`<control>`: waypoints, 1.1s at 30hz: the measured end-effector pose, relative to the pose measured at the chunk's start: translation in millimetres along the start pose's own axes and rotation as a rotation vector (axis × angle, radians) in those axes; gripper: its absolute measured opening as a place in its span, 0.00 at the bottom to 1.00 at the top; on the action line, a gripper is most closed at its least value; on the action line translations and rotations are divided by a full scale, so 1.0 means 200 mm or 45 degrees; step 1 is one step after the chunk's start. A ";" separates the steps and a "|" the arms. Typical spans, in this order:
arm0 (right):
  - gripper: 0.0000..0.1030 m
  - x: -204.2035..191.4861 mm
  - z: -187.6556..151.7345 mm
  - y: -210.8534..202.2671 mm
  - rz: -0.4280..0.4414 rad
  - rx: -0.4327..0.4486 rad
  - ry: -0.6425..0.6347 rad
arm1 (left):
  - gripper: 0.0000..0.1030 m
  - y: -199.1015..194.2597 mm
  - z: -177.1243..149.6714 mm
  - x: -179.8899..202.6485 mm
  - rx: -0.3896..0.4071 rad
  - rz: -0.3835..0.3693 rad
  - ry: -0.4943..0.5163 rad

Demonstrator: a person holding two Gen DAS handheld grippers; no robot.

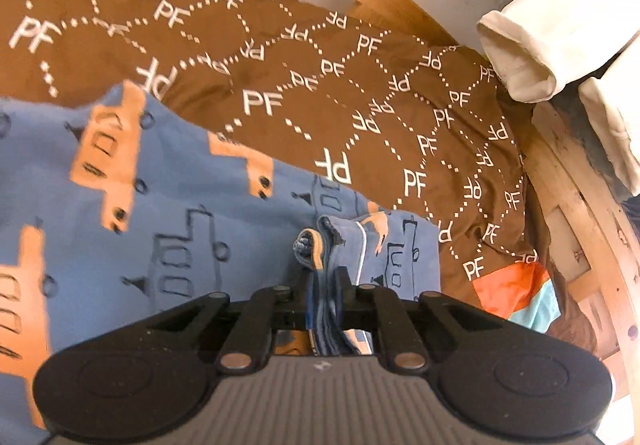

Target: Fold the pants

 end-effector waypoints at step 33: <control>0.73 0.12 0.16 -0.03 0.101 -0.098 0.240 | 0.65 -0.32 -0.20 -0.39 -0.025 0.302 0.024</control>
Point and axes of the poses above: each gripper's, at about its wrist camera, not at the fingertips, and y roughly the way its jaws point, x to its right, z to its top, the point moved 10 cm from there along y, roughly the way its jaws point, and after that the axes turned 11 degrees about y, right-handed, at the moved point
